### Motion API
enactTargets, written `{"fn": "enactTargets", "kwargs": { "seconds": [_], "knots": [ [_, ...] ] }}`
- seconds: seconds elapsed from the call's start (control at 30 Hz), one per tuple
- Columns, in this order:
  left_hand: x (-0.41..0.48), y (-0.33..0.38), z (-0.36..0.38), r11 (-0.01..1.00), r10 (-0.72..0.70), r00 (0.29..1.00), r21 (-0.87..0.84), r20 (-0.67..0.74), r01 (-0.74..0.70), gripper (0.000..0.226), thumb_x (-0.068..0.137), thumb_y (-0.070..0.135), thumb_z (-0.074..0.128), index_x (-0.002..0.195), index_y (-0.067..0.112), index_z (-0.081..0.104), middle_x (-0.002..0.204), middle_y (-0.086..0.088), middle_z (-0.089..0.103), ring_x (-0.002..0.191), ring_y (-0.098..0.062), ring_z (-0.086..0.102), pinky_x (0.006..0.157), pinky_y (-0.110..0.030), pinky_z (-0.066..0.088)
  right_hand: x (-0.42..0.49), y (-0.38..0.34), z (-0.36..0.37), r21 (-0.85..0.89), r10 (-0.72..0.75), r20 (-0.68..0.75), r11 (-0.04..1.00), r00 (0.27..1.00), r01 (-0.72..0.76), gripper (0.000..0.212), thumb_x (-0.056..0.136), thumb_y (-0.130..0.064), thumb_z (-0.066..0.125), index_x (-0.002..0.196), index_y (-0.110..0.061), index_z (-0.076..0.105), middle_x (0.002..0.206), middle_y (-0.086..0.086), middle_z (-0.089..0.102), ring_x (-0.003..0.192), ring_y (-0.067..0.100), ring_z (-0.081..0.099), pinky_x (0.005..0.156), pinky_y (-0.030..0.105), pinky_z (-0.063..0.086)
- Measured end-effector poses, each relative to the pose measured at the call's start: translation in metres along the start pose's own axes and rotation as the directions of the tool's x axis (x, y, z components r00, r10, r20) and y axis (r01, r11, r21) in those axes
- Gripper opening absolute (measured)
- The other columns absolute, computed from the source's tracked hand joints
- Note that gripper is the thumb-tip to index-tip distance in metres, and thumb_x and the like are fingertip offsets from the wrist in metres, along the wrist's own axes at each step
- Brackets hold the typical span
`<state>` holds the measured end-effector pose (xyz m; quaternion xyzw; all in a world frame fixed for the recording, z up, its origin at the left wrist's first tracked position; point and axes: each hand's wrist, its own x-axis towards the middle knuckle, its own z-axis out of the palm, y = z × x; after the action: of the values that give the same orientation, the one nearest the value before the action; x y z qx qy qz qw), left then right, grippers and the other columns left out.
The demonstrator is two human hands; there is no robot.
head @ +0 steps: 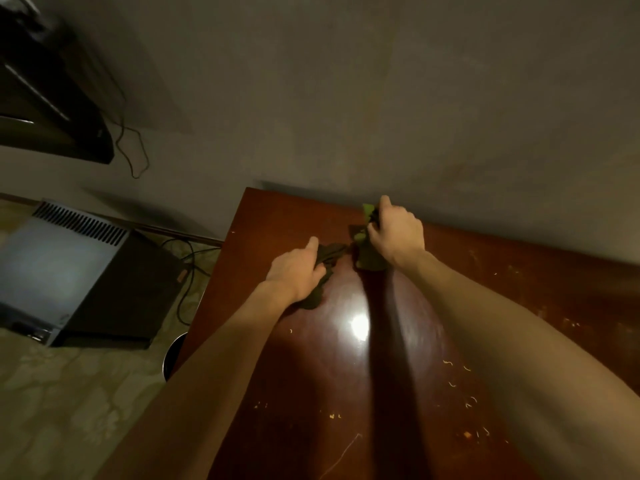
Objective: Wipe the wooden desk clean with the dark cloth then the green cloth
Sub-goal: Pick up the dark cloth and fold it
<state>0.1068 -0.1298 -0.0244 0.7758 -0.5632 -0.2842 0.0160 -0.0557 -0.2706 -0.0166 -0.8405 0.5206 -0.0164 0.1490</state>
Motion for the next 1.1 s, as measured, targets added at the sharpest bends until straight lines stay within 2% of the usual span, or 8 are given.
{"fn": "enactTargets", "kwargs": {
  "seconds": [0.17, 0.3, 0.4, 0.6, 0.7, 0.83, 0.97, 1.1],
  "knots": [
    [-0.003, -0.001, 0.000, 0.998, -0.005, 1.000, -0.057, -0.013, 0.005, 0.025, 0.106, 0.035, 0.057, 0.117, 0.028, 0.035, 0.090, 0.005, 0.058, 0.066, -0.007, 0.056, 0.051, -0.021, 0.034, 0.006, -0.013, 0.000, -0.097, 0.139, 0.211, 0.988, 0.968, -0.121, 0.033, 0.095, -0.015, 0.067, 0.126, -0.004, 0.060, 0.129, 0.021, 0.063, 0.120, 0.043, 0.062, 0.093, 0.047, 0.054],
    [-0.001, -0.003, 0.004, 0.994, -0.017, 1.000, -0.104, -0.002, 0.016, 0.024, 0.105, 0.036, 0.059, 0.117, 0.027, 0.039, 0.094, 0.004, 0.061, 0.071, -0.010, 0.062, 0.053, -0.022, 0.041, -0.015, 0.020, 0.004, -0.370, 0.187, 0.335, 0.928, 0.924, -0.054, 0.035, 0.097, -0.009, 0.060, 0.131, -0.012, 0.067, 0.134, 0.009, 0.066, 0.126, 0.033, 0.065, 0.095, 0.043, 0.057],
    [0.002, -0.004, 0.006, 0.992, -0.016, 1.000, -0.129, 0.001, 0.016, 0.023, 0.104, 0.036, 0.060, 0.115, 0.027, 0.042, 0.097, 0.002, 0.064, 0.076, -0.015, 0.064, 0.062, -0.028, 0.047, -0.038, 0.062, 0.004, -0.475, 0.282, 0.355, 0.876, 0.892, -0.088, 0.034, 0.099, -0.006, 0.057, 0.130, -0.014, 0.070, 0.132, 0.006, 0.069, 0.122, 0.030, 0.068, 0.091, 0.046, 0.062],
    [0.012, 0.003, 0.009, 0.993, 0.031, 1.000, -0.113, -0.006, -0.032, 0.024, 0.102, 0.041, 0.060, 0.112, 0.027, 0.043, 0.098, -0.001, 0.066, 0.078, -0.021, 0.066, 0.067, -0.038, 0.056, -0.094, 0.158, -0.024, -0.324, 0.511, 0.225, 0.842, 0.830, -0.431, 0.015, 0.097, -0.007, 0.062, 0.110, -0.013, 0.066, 0.107, 0.009, 0.070, 0.099, 0.030, 0.072, 0.087, 0.043, 0.062],
    [0.019, 0.019, 0.008, 0.995, 0.061, 0.997, -0.079, -0.053, -0.065, 0.027, 0.101, 0.041, 0.060, 0.108, 0.026, 0.039, 0.102, -0.012, 0.069, 0.086, -0.038, 0.068, 0.069, -0.039, 0.049, -0.123, 0.201, -0.053, -0.240, 0.549, 0.156, 0.828, 0.821, -0.507, 0.013, 0.095, -0.004, 0.065, 0.097, -0.010, 0.054, 0.098, 0.009, 0.066, 0.091, 0.035, 0.069, 0.076, 0.040, 0.058],
    [0.027, 0.066, 0.010, 0.986, 0.149, 0.986, -0.064, -0.079, -0.155, 0.030, 0.101, 0.041, 0.059, 0.113, 0.025, 0.036, 0.102, -0.016, 0.067, 0.092, -0.044, 0.068, 0.070, -0.041, 0.047, -0.161, 0.247, -0.084, -0.146, 0.566, 0.075, 0.821, 0.821, -0.552, 0.018, 0.097, -0.013, 0.067, 0.108, -0.008, 0.054, 0.099, 0.013, 0.068, 0.089, 0.039, 0.070, 0.079, 0.051, 0.062],
    [0.030, 0.131, 0.015, 0.959, 0.274, 0.958, -0.052, -0.084, -0.279, 0.029, 0.098, 0.041, 0.061, 0.104, 0.029, 0.036, 0.092, -0.009, 0.065, 0.084, -0.040, 0.068, 0.066, -0.041, 0.047, -0.207, 0.288, -0.110, -0.063, 0.615, -0.027, 0.786, 0.788, -0.616, 0.025, 0.091, -0.006, 0.063, 0.115, -0.008, 0.055, 0.099, 0.019, 0.070, 0.095, 0.046, 0.068, 0.080, 0.054, 0.059],
    [0.023, 0.215, 0.032, 0.914, 0.399, 0.912, -0.042, -0.096, -0.404, 0.027, 0.098, 0.040, 0.063, 0.104, 0.030, 0.039, 0.088, -0.005, 0.065, 0.077, -0.036, 0.066, 0.065, -0.041, 0.049, -0.269, 0.347, -0.124, 0.031, 0.724, -0.109, 0.687, 0.681, -0.726, 0.021, 0.094, -0.006, 0.065, 0.112, -0.008, 0.054, 0.102, 0.020, 0.071, 0.099, 0.045, 0.069, 0.085, 0.053, 0.058]
  ]
}}
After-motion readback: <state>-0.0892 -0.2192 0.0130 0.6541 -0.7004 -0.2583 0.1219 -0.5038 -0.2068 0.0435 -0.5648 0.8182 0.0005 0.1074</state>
